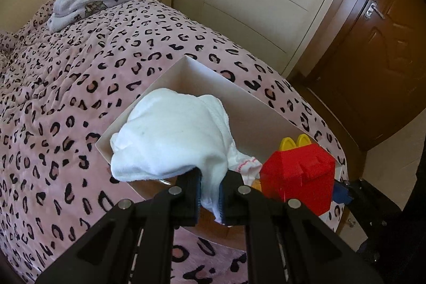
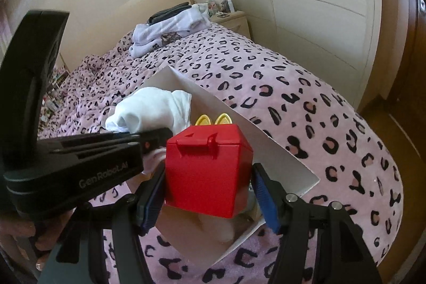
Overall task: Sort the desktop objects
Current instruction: 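Lower the white cloth and red toy box into the white box and open both tools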
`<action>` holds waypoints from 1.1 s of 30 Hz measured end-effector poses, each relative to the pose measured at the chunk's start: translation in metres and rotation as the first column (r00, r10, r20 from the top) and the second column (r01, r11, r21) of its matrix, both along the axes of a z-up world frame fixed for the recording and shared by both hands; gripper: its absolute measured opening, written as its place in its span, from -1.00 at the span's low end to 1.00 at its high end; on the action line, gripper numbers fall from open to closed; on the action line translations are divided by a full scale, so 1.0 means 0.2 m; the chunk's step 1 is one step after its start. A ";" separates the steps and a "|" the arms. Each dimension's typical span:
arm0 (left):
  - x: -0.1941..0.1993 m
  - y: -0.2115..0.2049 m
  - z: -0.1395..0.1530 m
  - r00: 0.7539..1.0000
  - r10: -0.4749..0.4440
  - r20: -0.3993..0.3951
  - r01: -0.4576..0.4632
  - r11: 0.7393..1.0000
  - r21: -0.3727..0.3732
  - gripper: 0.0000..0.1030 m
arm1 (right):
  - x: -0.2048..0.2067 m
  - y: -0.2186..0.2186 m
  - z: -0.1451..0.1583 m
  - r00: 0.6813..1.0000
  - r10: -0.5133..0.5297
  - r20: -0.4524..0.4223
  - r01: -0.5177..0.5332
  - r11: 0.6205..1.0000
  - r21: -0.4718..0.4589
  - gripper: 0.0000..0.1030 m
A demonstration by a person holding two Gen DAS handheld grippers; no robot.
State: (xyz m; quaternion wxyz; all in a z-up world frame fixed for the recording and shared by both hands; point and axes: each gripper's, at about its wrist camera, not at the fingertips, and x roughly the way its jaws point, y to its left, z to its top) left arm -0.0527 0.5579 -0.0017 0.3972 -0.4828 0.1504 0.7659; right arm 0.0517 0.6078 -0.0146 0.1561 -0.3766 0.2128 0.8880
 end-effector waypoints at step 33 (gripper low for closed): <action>-0.01 -0.27 0.28 0.990 0.064 -0.126 -0.055 0.996 0.073 0.02 | 0.00 0.02 0.06 1.000 -0.021 -0.017 0.019 0.994 -0.108 0.25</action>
